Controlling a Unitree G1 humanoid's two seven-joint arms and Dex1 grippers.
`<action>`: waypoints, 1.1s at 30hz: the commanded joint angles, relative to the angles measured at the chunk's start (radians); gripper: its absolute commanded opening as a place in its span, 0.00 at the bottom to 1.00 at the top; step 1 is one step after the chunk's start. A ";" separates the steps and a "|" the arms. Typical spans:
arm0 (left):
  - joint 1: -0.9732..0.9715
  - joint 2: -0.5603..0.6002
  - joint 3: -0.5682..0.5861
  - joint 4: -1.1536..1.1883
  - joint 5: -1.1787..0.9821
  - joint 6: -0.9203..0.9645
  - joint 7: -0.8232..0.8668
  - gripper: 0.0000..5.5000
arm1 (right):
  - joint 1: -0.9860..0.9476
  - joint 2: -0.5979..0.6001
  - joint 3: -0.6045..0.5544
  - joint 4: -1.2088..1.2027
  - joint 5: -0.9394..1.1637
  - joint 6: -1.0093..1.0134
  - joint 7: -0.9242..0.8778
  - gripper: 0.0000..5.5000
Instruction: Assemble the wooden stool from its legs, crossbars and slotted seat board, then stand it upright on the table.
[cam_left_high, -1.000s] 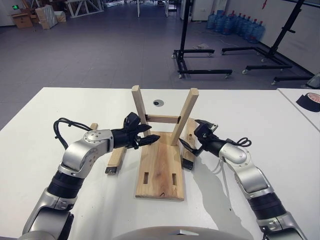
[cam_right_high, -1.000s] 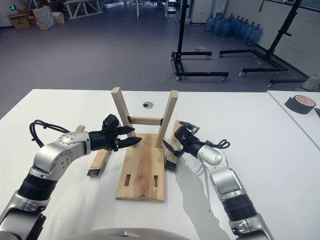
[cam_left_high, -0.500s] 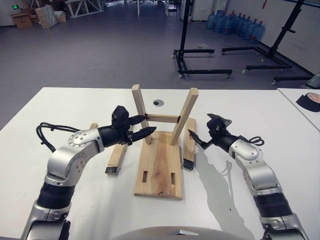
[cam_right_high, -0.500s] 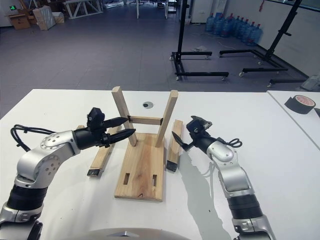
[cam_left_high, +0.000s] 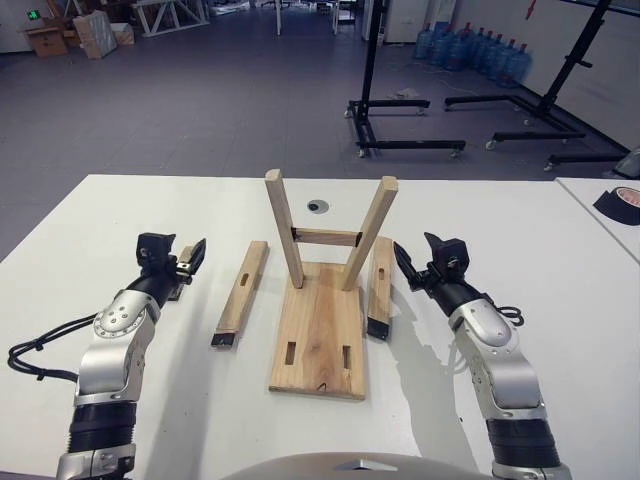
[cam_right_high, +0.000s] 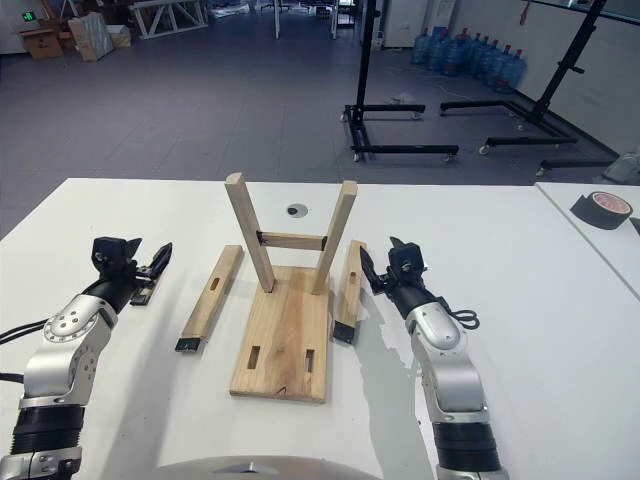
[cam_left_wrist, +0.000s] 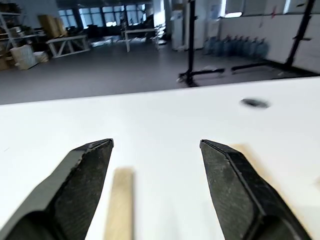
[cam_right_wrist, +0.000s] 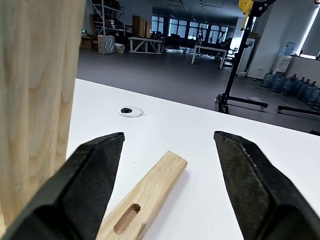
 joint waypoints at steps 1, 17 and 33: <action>0.021 0.021 -0.004 0.090 0.029 -0.005 -0.020 0.58 | 0.007 -0.006 0.007 -0.028 0.021 0.029 0.017 0.61; -0.022 0.062 -0.026 0.320 0.028 0.204 -0.117 0.52 | 0.020 -0.001 0.033 -0.074 0.037 0.086 0.013 0.60; -0.017 -0.042 0.101 0.232 -0.106 0.078 -0.085 0.23 | 0.015 -0.008 0.025 -0.080 0.074 0.143 0.032 0.60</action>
